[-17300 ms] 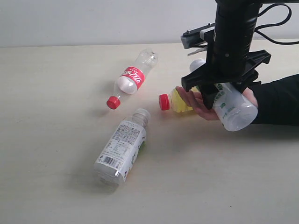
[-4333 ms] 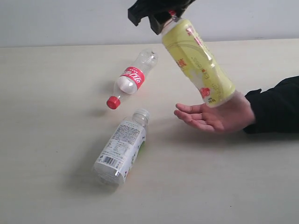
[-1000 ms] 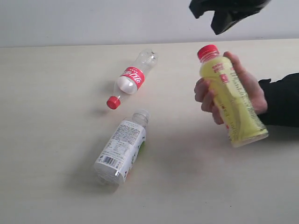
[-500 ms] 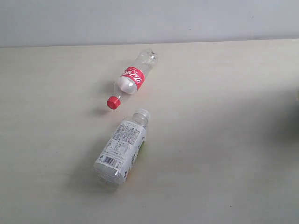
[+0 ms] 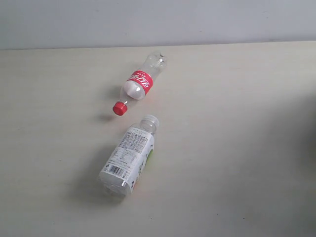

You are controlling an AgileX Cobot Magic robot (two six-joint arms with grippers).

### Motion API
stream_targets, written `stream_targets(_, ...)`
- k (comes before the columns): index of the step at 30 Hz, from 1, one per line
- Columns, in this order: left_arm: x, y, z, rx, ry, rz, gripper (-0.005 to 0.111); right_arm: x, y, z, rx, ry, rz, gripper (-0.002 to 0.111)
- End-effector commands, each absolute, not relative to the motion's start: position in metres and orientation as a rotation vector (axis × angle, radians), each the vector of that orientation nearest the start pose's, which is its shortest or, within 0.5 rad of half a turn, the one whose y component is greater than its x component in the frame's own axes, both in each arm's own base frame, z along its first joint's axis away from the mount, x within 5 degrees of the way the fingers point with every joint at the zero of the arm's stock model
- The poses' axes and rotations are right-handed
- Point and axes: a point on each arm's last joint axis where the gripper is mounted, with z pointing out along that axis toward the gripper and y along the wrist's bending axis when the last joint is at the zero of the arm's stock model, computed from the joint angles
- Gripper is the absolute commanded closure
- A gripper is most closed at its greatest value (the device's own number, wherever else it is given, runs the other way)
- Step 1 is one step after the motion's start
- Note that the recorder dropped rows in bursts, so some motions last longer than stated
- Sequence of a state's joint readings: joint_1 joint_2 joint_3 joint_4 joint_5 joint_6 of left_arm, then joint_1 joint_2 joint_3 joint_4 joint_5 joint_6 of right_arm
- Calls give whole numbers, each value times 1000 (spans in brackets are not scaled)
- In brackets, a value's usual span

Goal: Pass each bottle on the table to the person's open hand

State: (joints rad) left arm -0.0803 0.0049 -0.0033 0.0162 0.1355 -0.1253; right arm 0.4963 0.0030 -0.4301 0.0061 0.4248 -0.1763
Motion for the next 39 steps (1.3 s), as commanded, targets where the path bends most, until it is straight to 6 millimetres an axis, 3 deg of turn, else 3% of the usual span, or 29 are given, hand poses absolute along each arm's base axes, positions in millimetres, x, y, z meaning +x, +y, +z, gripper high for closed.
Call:
stream_targets(1, 57, -4, 201, -27, 1619, -147, 107, 14, 8, 313, -501, 1392, 269, 108)
stream_targets(39, 57, -4, 201, -27, 1619, -147, 107, 14, 8, 314, -496, 1378, 270, 108)
